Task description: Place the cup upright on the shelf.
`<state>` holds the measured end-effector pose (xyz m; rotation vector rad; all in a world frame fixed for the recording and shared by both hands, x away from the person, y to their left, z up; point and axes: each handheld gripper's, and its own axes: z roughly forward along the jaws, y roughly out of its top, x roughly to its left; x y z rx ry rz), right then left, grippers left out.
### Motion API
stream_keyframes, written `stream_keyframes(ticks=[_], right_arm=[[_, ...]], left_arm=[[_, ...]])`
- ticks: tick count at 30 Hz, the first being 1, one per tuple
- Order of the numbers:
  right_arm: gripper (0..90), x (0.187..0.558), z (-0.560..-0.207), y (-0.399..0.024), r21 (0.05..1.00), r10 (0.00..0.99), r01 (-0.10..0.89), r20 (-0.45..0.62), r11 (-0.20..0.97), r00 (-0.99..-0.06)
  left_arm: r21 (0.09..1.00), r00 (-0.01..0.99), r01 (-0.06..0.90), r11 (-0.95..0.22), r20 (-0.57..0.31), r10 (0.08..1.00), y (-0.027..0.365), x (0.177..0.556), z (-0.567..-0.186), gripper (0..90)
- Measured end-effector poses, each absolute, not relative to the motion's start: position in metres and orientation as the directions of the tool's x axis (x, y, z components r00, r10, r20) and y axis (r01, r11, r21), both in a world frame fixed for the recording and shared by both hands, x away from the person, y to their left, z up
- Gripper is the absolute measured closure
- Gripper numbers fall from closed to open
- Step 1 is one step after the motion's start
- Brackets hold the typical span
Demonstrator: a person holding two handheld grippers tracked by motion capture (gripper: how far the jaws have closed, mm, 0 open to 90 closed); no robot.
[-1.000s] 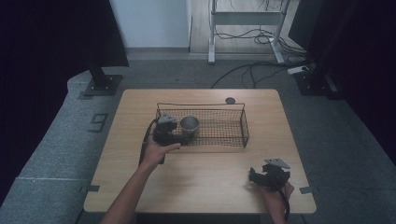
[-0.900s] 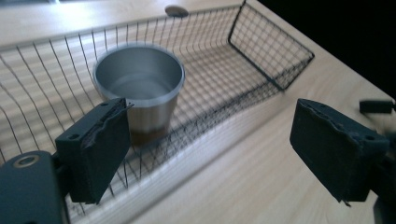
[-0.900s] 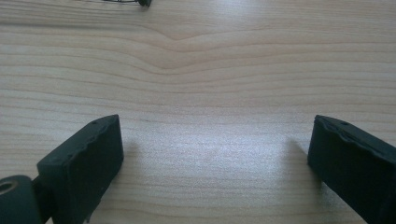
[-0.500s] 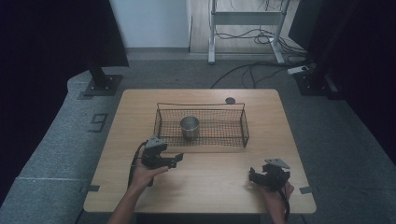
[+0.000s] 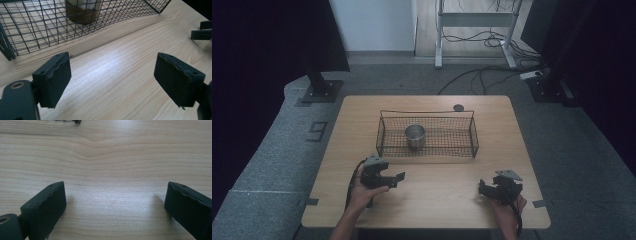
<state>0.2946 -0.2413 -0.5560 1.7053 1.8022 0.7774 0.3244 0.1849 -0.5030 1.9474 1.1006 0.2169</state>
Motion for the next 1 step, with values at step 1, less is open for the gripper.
stream_keyframes(ticks=[1], right_arm=[[3.8, 0.2946, -0.556, -0.2413, 0.723, 0.998, 0.69, 0.007, 0.035, -0.058]], left_arm=[[0.752, 0.595, 0.615, -0.236, -0.246, 0.765, 0.1854, 0.3241, -0.5038, 14.6]])
